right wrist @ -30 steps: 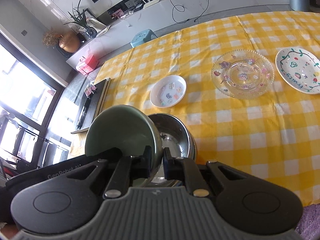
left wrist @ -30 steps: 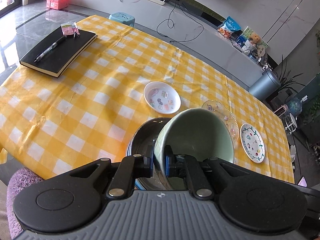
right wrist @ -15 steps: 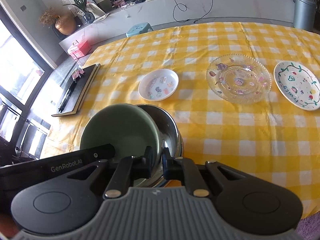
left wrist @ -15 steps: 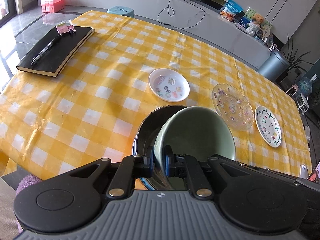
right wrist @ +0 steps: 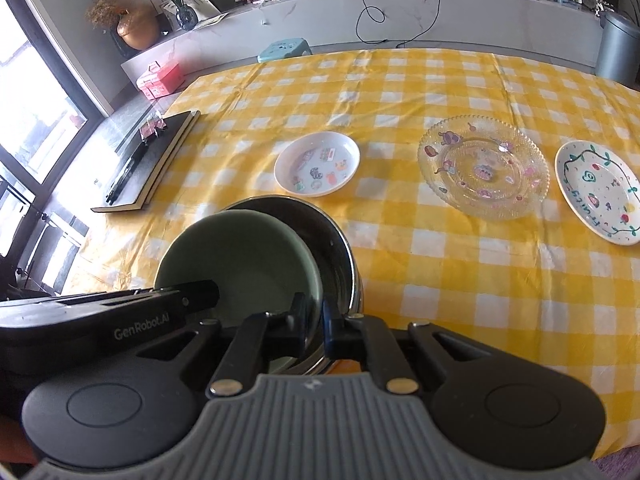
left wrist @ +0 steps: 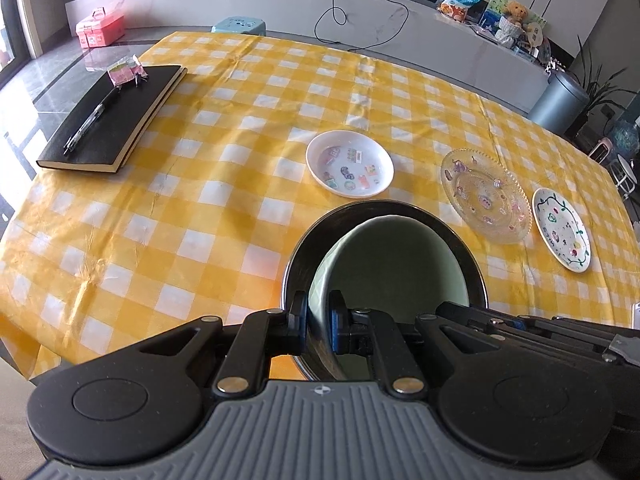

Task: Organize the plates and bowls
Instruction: 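Lower the green bowl into the nested steel bowls and open both grippers, then move both grippers to the clear glass plate and close the left gripper on its rim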

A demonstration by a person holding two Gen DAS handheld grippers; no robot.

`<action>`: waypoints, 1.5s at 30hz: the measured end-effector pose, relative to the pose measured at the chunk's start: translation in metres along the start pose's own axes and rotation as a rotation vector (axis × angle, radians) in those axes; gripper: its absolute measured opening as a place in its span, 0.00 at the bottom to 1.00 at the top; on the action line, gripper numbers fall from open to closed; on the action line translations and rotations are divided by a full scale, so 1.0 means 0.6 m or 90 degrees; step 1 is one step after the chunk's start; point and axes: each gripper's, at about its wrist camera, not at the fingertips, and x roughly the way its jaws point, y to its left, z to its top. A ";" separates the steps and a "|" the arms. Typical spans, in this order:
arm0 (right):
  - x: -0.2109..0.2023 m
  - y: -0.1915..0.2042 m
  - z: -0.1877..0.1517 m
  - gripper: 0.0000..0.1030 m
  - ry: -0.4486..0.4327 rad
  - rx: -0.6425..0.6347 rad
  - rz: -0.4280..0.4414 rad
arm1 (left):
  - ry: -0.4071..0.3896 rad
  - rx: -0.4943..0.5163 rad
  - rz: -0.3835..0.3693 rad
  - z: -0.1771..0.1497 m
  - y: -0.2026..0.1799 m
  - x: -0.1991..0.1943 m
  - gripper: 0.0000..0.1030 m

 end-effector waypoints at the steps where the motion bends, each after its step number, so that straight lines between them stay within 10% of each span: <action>1: 0.000 0.000 0.000 0.05 -0.001 -0.001 0.000 | -0.001 0.007 0.005 0.000 -0.003 0.000 0.11; 15: -0.018 0.010 0.003 0.08 -0.035 -0.032 -0.027 | -0.012 0.022 0.014 -0.001 -0.004 -0.003 0.10; 22: -0.036 0.004 0.005 0.29 -0.059 -0.031 -0.034 | -0.035 0.008 0.008 0.002 0.002 -0.021 0.11; 45: -0.094 -0.155 0.006 0.50 -0.129 0.204 -0.011 | -0.133 -0.046 -0.144 0.024 -0.055 -0.067 0.49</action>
